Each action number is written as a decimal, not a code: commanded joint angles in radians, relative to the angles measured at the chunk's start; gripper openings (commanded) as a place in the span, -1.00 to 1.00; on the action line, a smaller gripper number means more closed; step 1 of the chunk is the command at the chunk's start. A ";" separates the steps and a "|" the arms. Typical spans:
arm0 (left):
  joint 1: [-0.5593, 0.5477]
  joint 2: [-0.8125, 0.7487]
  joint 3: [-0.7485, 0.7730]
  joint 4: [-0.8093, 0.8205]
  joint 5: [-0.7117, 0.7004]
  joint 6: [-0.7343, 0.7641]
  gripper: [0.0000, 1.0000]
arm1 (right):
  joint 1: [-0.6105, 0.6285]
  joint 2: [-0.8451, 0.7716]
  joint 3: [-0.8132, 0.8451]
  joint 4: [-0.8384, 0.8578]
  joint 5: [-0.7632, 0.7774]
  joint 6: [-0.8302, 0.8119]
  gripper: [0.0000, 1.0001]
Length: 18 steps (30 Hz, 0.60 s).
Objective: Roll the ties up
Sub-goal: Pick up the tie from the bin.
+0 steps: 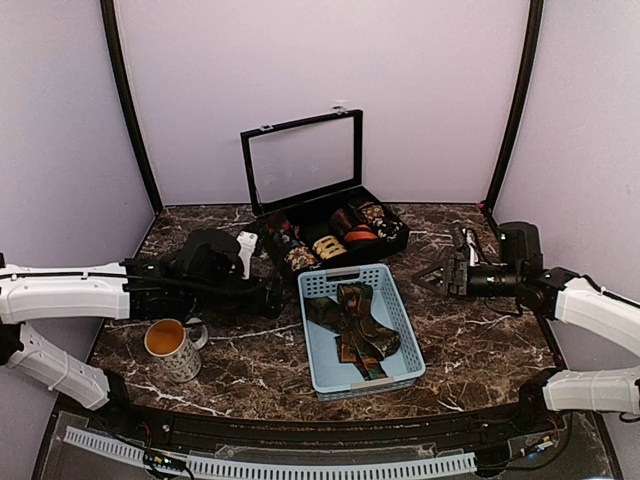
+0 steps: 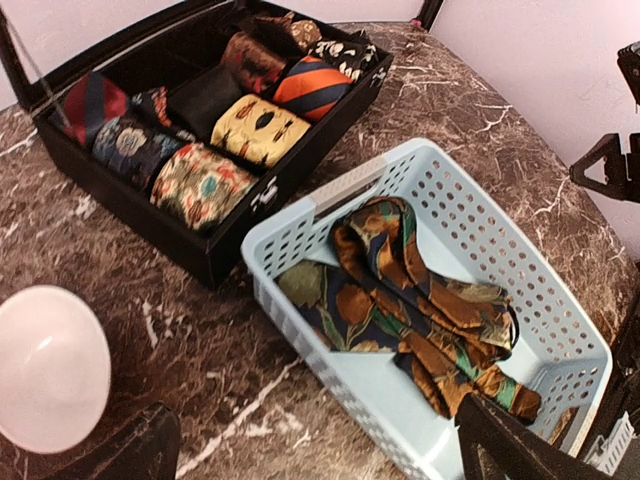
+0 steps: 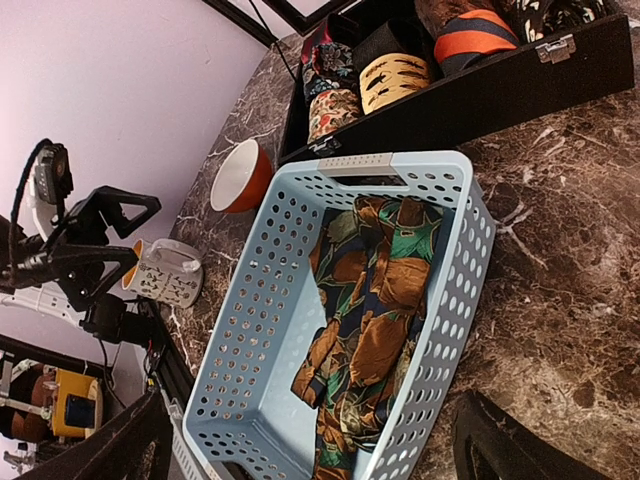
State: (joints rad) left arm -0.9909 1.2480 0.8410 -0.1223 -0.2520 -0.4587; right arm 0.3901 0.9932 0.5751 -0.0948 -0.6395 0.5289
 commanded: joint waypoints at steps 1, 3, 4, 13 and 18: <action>0.003 0.146 0.182 -0.075 0.011 0.093 0.98 | 0.007 -0.023 0.018 0.018 0.023 -0.021 0.93; 0.003 0.224 0.243 -0.043 0.065 0.121 0.98 | 0.007 -0.028 0.011 0.023 0.025 -0.017 0.93; 0.003 0.261 0.268 -0.019 0.093 0.135 0.98 | 0.007 -0.031 0.008 0.024 0.028 -0.015 0.93; 0.003 0.617 0.508 0.070 0.151 0.064 0.49 | 0.008 -0.048 0.003 0.011 0.048 -0.022 0.93; 0.010 0.716 0.542 0.106 0.097 -0.032 0.26 | 0.006 -0.049 0.003 0.013 0.045 -0.023 0.93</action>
State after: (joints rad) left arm -0.9905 1.9354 1.3460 -0.0498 -0.1234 -0.4068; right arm 0.3904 0.9588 0.5751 -0.1051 -0.6041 0.5205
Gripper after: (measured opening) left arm 0.655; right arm 0.967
